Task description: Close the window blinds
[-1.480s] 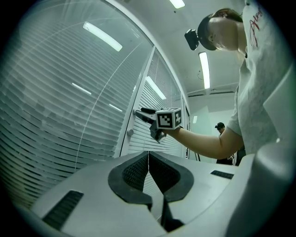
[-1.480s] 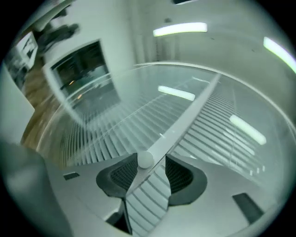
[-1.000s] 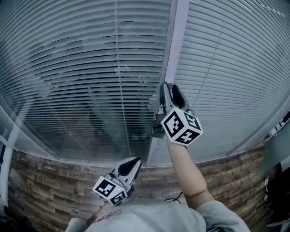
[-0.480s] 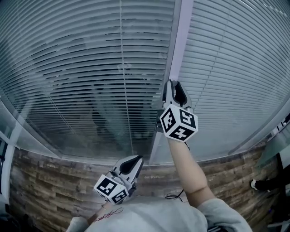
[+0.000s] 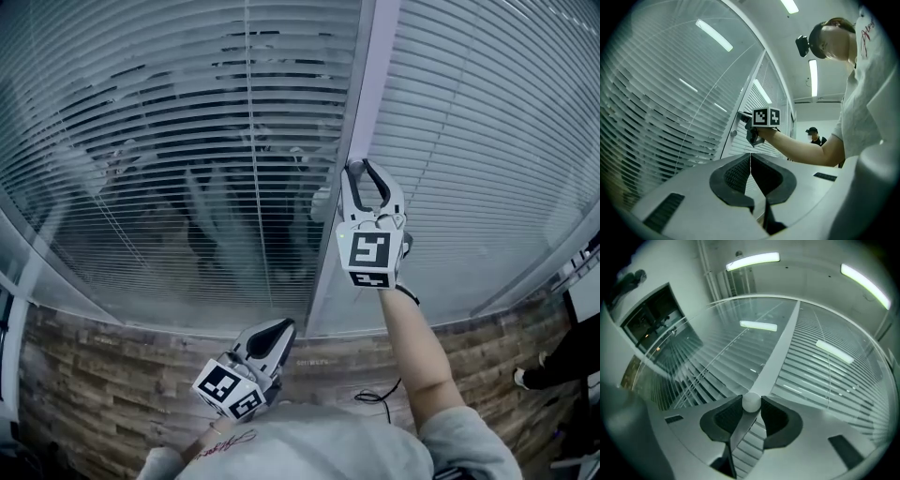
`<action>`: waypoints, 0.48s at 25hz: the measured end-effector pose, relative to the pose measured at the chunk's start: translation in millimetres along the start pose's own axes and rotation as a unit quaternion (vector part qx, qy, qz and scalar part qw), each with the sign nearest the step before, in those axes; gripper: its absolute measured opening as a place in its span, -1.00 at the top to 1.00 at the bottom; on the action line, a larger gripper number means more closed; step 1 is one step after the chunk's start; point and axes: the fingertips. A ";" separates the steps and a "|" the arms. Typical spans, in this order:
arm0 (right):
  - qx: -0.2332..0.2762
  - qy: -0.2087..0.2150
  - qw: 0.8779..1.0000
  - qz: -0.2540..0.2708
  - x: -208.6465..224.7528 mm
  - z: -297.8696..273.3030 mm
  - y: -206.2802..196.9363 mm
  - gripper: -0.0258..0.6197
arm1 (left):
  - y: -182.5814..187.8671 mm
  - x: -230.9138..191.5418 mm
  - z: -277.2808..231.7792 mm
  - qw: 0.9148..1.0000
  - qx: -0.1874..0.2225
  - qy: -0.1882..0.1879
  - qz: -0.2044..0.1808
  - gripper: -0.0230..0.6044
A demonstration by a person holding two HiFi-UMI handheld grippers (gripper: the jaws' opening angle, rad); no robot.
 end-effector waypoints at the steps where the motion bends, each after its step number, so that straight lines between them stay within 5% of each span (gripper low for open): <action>1: -0.002 0.003 1.000 0.021 -0.2 0.1 0.2 0.51 | 0.1 0.1 -0.4 1.000 0.001 0.000 0.000 0.87; 12: 0.000 0.048 0.973 0.227 -8.2 0.9 -2.5 0.51 | -3.9 2.5 -3.5 1.000 -0.001 -0.004 -0.004 0.87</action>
Point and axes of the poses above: the fingertips, and each gripper's own axes: z backward along the fingers, x to its right, y out of its top, and after that the axes turned 7 degrees about -z, right-handed
